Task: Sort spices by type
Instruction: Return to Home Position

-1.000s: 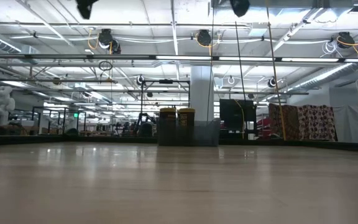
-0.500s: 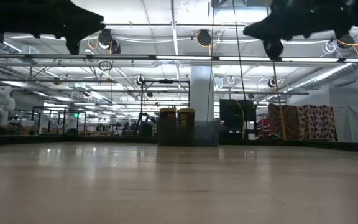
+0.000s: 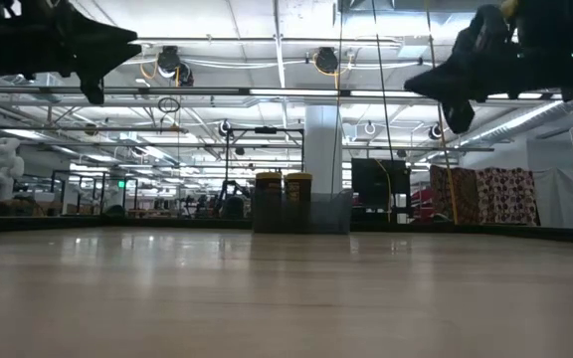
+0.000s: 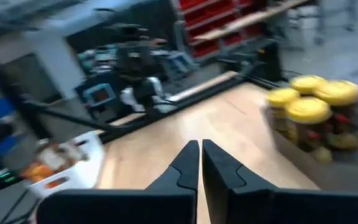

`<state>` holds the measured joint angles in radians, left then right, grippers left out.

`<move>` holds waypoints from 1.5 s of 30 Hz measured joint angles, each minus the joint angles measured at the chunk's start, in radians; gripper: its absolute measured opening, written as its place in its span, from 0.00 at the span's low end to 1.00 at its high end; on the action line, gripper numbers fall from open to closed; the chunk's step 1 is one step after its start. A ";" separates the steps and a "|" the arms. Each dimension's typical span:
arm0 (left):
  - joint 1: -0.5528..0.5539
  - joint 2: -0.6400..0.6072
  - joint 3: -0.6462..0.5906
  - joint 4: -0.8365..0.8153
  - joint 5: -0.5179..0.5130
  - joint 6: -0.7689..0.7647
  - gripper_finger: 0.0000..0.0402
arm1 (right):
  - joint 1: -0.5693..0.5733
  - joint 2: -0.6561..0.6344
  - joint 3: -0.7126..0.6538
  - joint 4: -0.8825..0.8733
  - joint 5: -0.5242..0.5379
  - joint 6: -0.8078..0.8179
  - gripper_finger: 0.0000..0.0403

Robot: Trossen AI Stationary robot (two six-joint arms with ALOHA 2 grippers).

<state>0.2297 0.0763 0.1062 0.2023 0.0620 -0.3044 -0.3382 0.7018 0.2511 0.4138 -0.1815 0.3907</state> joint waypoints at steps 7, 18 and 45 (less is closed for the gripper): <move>0.000 -0.076 0.004 -0.086 -0.005 -0.005 0.24 | 0.011 -0.155 -0.003 -0.169 0.123 -0.035 0.00; 0.000 -0.076 0.010 -0.143 -0.014 0.001 0.24 | 0.011 -0.488 -0.001 -0.498 0.083 -0.020 0.00; -0.001 -0.054 0.000 -0.298 -0.039 -0.007 0.24 | 0.013 -0.564 -0.237 -0.390 0.131 -0.140 0.00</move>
<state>0.2287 0.0219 0.1062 -0.0955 0.0229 -0.3111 -0.3248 0.1377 0.0143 0.0238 -0.0509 0.2507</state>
